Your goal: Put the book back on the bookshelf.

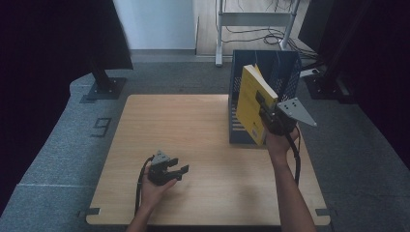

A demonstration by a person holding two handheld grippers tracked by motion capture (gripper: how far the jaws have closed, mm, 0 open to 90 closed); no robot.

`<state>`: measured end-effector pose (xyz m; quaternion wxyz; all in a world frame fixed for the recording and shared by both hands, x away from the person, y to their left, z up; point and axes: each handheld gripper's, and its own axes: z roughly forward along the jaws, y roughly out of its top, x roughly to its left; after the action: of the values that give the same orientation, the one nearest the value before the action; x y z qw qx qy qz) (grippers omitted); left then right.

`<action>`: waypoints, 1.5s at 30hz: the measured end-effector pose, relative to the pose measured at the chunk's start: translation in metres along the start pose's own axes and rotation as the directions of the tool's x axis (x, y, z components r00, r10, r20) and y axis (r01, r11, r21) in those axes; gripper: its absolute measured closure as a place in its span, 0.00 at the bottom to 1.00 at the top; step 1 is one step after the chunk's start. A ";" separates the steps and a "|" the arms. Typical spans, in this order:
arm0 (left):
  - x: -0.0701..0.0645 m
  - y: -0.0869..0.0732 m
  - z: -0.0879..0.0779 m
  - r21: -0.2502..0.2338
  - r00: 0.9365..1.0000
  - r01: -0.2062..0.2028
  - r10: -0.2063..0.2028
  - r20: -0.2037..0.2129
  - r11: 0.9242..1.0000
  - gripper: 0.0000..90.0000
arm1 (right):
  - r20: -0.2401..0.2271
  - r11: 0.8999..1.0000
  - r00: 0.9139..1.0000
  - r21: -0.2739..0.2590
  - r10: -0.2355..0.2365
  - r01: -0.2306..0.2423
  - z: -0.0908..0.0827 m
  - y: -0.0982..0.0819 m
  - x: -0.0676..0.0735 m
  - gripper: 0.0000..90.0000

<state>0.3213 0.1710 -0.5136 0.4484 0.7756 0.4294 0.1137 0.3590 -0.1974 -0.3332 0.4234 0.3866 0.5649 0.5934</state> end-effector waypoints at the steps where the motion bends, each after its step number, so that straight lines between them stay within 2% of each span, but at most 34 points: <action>1: 0.000 0.000 0.000 0.001 1.000 0.000 0.000 0.001 1.000 0.45 | 0.003 1.000 1.000 0.003 0.000 0.000 0.002 -0.001 0.000 0.83; 16: -0.001 0.000 -0.001 0.001 1.000 0.000 0.000 0.005 1.000 0.45 | 0.048 1.000 0.999 0.014 0.020 -0.021 0.024 -0.009 -0.010 0.83; 31: -0.001 -0.001 -0.002 0.004 1.000 0.001 -0.001 0.007 1.000 0.44 | 0.056 0.999 0.998 0.046 0.018 -0.020 0.045 -0.018 -0.011 0.83; 34: 0.000 -0.001 -0.003 -0.002 1.000 0.013 -0.013 0.027 1.000 0.44 | 0.048 0.998 0.999 0.055 0.018 -0.021 0.048 -0.021 -0.012 0.83; 39: -0.003 -0.001 -0.004 -0.013 1.000 0.001 -0.001 -0.013 1.000 0.44 | 0.058 0.998 0.998 0.061 0.009 -0.012 0.054 -0.021 -0.012 0.83; 45: -0.002 -0.001 -0.004 -0.011 1.000 0.004 -0.004 -0.011 1.000 0.44 | 0.049 0.998 0.999 0.066 -0.003 0.000 0.059 -0.020 -0.012 0.83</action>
<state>0.3173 0.1725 -0.5113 0.4505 0.7717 0.4327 0.1197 0.4202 -0.1884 -0.3491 0.4245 0.4143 0.5740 0.5645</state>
